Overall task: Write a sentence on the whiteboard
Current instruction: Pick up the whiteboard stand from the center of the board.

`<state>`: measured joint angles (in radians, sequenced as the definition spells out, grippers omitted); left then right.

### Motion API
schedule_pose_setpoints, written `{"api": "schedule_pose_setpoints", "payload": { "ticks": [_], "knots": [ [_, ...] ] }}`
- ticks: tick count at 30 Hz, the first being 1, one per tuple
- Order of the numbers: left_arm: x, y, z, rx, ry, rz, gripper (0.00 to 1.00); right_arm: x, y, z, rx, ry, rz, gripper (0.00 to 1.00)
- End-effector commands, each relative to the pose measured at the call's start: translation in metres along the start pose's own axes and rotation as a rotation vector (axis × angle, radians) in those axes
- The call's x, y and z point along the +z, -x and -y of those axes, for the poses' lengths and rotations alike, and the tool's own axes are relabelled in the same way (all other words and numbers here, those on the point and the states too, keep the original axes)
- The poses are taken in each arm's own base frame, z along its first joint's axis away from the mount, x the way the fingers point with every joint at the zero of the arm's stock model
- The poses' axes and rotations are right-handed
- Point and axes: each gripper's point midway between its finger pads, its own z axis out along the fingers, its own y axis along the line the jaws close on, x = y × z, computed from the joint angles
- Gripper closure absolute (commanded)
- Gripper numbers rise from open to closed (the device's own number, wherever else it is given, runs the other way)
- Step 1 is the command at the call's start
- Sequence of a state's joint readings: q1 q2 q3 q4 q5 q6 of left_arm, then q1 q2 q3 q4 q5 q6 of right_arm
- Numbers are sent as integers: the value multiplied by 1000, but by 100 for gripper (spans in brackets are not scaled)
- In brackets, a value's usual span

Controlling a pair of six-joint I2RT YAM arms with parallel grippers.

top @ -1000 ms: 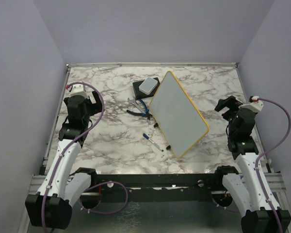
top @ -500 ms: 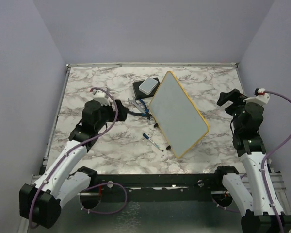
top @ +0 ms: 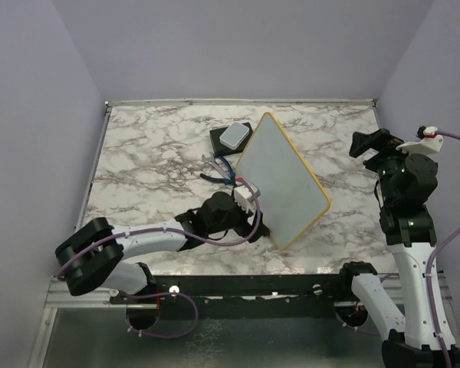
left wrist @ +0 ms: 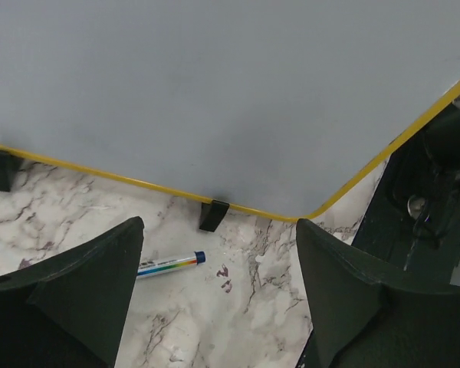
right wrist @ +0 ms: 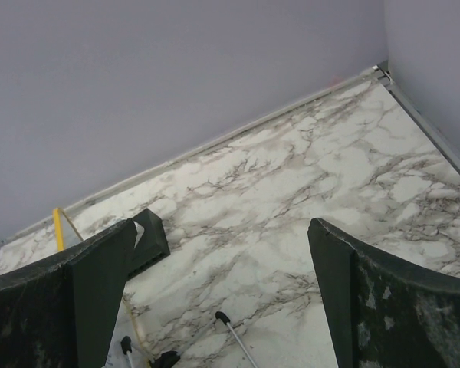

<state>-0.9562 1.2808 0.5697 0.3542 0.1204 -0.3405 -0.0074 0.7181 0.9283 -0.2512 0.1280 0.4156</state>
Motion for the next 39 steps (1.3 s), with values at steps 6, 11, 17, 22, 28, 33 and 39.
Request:
{"api": "schedule_pose_setpoints", "payload": {
  "ticks": [6, 11, 17, 22, 28, 33, 39],
  "knots": [
    [44, -20, 24, 168, -92, -36, 35, -17, 19, -13, -38, 47, 7, 2],
    [50, -41, 18, 187, -76, -89, 48, -21, 24, -13, -52, 46, 22, 2],
    [48, -60, 10, 190, -52, -129, 51, -23, 29, -13, -60, 48, 31, 2],
    [52, -76, 9, 187, -49, -171, 51, -24, 31, -16, -57, 59, 35, 2],
    [50, -84, 2, 184, -15, -183, 51, -28, 37, -19, -58, 68, 45, 2],
    [56, -92, 1, 193, -11, -208, 56, -30, 39, -20, -54, 73, 50, 2],
    [63, -99, 0, 205, 19, -218, 65, -31, 41, -20, -58, 69, 52, 2]
  ]
}}
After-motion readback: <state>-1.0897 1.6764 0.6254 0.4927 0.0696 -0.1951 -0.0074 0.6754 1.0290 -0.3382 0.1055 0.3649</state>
